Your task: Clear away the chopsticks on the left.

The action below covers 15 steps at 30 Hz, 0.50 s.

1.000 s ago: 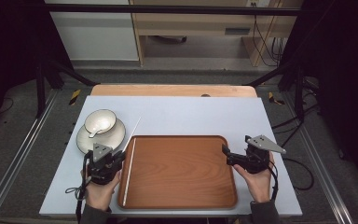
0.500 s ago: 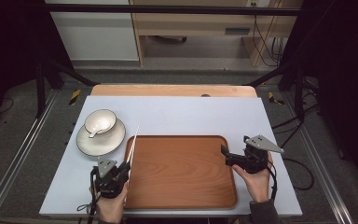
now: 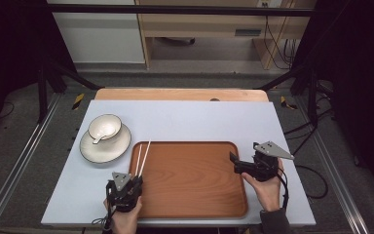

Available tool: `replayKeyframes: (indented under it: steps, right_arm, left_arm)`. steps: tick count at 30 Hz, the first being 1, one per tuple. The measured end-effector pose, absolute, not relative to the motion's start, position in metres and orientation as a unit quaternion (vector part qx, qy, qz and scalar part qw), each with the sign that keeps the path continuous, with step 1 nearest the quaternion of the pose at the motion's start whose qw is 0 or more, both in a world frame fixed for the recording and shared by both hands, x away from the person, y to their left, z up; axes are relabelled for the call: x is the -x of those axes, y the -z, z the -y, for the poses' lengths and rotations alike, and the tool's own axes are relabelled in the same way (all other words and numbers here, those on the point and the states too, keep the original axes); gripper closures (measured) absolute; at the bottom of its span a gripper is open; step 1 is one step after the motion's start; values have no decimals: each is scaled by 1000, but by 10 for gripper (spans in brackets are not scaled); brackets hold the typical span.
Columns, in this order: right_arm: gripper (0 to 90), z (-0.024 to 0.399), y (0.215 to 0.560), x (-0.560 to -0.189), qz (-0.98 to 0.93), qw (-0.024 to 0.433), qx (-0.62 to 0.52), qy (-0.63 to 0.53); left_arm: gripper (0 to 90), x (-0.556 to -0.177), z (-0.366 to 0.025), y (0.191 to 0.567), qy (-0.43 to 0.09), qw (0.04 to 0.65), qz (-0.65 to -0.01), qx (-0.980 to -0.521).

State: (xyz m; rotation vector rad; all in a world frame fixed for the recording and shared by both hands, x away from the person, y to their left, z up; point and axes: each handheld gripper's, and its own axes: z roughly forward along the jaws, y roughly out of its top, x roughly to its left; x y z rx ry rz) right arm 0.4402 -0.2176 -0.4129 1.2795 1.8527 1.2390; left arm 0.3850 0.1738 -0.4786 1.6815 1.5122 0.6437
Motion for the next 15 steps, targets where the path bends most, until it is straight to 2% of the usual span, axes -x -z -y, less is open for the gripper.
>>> replayKeyframes:
  steps: [15]
  right_arm:
    - [76, 218, 413, -440, -692, 282, -478, -462]
  left_arm:
    - [835, -389, -172, 484, -247, 364, -601, -667]
